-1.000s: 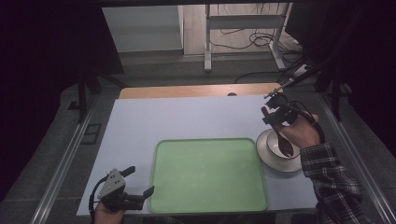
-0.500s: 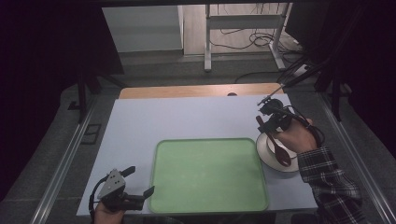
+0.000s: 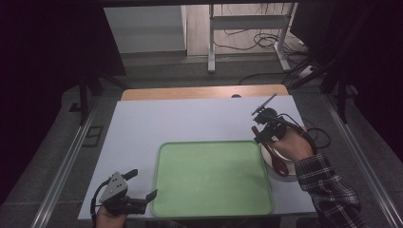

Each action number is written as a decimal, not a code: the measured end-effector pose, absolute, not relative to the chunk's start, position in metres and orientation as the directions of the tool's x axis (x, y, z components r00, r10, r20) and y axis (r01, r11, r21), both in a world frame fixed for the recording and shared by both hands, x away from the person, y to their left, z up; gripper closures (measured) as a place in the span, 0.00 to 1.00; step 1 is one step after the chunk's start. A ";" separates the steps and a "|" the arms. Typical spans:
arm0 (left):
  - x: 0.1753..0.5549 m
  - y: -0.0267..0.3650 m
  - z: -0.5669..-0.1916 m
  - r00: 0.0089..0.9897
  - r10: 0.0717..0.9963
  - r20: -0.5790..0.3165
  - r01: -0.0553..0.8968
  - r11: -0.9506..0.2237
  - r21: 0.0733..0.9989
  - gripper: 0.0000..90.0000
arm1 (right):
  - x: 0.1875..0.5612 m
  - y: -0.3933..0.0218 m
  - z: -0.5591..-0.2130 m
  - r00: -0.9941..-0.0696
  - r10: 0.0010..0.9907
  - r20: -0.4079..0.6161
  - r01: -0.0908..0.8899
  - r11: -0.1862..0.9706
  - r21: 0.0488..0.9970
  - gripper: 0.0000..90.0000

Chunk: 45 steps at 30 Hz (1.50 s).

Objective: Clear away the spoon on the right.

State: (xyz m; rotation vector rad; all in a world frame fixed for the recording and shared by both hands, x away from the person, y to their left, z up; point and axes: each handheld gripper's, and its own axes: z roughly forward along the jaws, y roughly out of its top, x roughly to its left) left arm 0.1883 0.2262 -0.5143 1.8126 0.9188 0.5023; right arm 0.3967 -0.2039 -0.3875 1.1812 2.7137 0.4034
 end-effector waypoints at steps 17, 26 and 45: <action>0.188 0.226 -0.514 0.626 0.776 -0.069 0.361 -0.211 0.908 0.01 | 0.391 -0.173 -0.422 -0.710 0.703 0.029 0.687 0.683 0.249 0.85; 0.188 0.226 -0.514 0.628 0.775 -0.068 0.360 -0.212 0.909 0.01 | 0.390 -0.163 -0.438 -0.716 0.697 0.049 0.686 0.688 0.238 0.85; 0.188 0.226 -0.514 0.629 0.775 -0.067 0.360 -0.214 0.908 0.01 | 0.387 -0.167 -0.469 -0.714 0.698 0.055 0.683 0.678 0.271 0.79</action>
